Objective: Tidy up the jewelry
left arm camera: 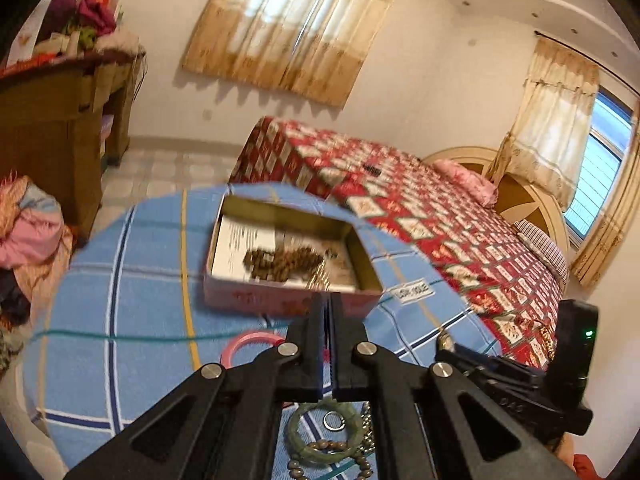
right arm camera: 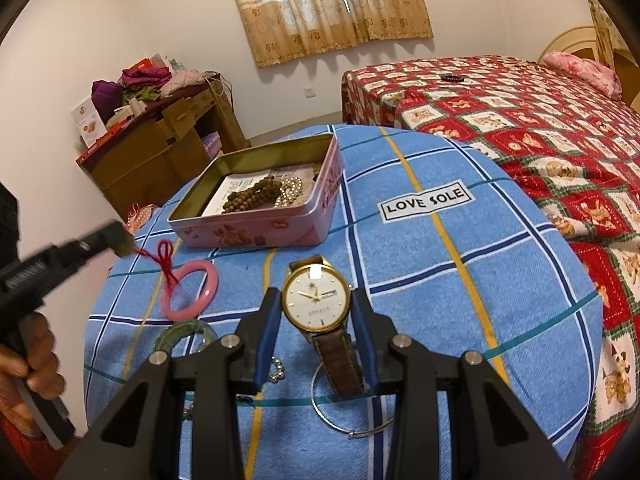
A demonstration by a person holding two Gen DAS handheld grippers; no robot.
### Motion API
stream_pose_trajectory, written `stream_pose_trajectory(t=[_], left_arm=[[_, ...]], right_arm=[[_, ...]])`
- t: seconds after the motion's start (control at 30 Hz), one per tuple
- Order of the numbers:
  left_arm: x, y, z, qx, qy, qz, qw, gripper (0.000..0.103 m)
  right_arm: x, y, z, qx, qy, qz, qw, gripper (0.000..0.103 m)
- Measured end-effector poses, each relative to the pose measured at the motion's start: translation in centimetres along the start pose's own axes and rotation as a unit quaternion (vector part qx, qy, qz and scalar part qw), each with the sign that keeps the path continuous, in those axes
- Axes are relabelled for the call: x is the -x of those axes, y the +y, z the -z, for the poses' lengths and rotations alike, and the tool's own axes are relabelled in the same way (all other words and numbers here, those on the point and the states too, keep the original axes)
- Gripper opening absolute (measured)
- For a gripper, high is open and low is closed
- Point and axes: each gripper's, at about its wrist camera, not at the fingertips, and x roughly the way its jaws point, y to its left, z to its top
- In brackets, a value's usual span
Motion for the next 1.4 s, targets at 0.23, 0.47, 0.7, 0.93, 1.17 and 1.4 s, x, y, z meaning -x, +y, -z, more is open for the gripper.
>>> stream_pose_trajectory(t=[0.23,0.47,0.7,0.93,1.17,1.4], left_arm=[[0.0,-0.7,-1.0,-0.009,-0.017,-0.003,0.9998,0.000],[-1.6,-0.8,-1.5,-0.014,-0.020,-0.007,0.9997,0.000],[-4.1,0.5,-3.9,-0.009,-0.037,-0.005,0.9993,0.000],[-9.1,2.7,-6.0,-0.013,-0.032,-0.033,0.9989,0.000],[-13.5,5.2,-6.7,-0.019,-0.009,-0.055,0.9983,0.000],[-15.8,6.5,-7.0,-0.019,0.018,-0.077,0.9967,0.001]], right_arm=[[0.7,0.6,-1.0,0.002,-0.016,-0.006,1.000,0.039],[0.7,1.9,-3.1,0.014,-0.041,-0.012,0.999,0.039],[-1.9,3.5,-7.0,0.019,-0.069,-0.014,0.997,0.039],[-8.1,4.4,-10.3,0.006,-0.065,0.001,0.998,0.039],[-13.7,4.3,-11.2,-0.002,-0.019,0.022,1.000,0.039],[-15.2,3.7,-11.1,-0.010,-0.006,0.027,1.000,0.039]])
